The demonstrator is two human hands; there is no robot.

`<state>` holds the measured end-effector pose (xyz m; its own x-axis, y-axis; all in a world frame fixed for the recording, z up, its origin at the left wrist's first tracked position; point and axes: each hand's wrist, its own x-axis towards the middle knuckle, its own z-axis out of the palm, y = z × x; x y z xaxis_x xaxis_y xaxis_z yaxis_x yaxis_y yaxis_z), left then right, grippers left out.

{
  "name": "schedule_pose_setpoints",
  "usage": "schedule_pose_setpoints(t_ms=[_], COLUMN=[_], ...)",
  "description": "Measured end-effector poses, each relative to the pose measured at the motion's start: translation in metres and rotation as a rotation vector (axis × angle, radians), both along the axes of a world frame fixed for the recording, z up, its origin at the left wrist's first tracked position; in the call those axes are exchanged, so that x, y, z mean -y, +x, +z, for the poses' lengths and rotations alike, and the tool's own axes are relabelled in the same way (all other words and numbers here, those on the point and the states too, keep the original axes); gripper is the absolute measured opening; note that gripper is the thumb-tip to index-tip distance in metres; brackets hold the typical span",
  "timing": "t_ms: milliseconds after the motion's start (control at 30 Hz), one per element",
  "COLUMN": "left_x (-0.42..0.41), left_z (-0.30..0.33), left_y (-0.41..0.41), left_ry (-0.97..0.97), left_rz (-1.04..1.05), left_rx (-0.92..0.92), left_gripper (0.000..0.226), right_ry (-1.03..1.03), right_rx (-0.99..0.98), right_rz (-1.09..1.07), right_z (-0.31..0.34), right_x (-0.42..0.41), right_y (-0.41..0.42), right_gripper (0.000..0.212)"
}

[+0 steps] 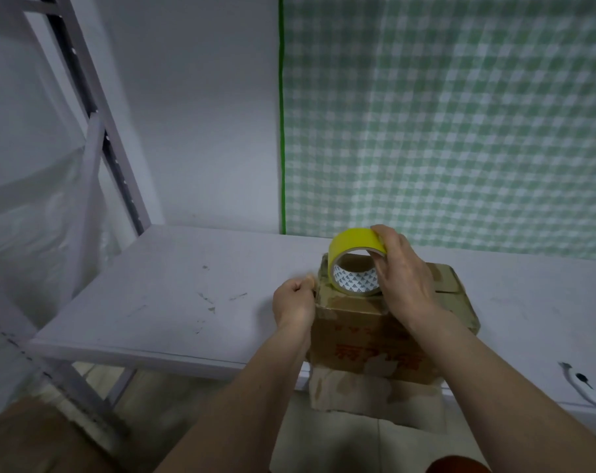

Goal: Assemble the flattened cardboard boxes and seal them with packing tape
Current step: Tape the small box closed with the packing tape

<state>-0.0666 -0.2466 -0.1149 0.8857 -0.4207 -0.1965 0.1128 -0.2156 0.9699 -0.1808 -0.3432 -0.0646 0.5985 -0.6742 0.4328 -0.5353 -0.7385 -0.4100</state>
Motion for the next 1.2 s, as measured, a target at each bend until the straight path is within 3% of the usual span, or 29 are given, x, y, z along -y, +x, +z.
schedule_pose_setpoints(t_ms=[167, 267, 333, 433, 500, 567, 667, 833, 967, 1133, 1200], left_x=[-0.002, -0.004, -0.013, -0.024, -0.024, -0.019, -0.009, -0.005, -0.01, -0.011, -0.01], left_z=[0.003, -0.006, -0.013, -0.005, 0.002, 0.004, 0.001, 0.02, 0.027, 0.031, 0.032], left_y=[0.021, 0.025, 0.02, 0.014, 0.014, 0.011, 0.012, 0.017, 0.013, 0.008, 0.006], left_ry=[0.375, 0.73, 0.685, 0.159, -0.025, 0.03, 0.096, 0.77, 0.848, 0.896, 0.88], left_rz=[-0.284, -0.507, -0.503, -0.342, -0.519, -0.717, -0.775, -0.823, -0.859, -0.86, -0.859], left_rx=[0.36, 0.388, 0.35, 0.408, 0.399, 0.485, 0.667, 1.063, 1.042, 1.016, 0.998], left_gripper=[0.044, 0.024, 0.025, 0.04, 0.058, 0.079, 0.11, 0.11, 0.11, 0.116, 0.117], right_ry=[0.082, 0.121, 0.151, 0.164, 0.172, 0.199, 0.278, 0.289, 0.243, 0.091, 0.154], right_rx=[0.017, 0.039, 0.044, 0.061, 0.052, 0.061, 0.123, 0.151, 0.152, 0.03, 0.102], right_rz=[0.002, -0.018, -0.017, -0.029, -0.064, -0.083, -0.045, -0.012, 0.032, -0.071, -0.099], right_z=[-0.002, -0.002, -0.001, -0.002, -0.004, -0.006, -0.008, -0.007, -0.002, 0.01, 0.007], right_x=[-0.001, -0.001, -0.004, -0.006, -0.005, -0.006, -0.009, -0.007, -0.009, 0.011, 0.013], right_y=[-0.004, -0.006, -0.007, -0.006, -0.004, -0.003, -0.003, 0.003, 0.002, -0.028, -0.035], right_gripper=[0.044, 0.047, 0.048, 0.044, 0.043, 0.045, 0.051, 0.033, 0.032, 0.055, 0.052])
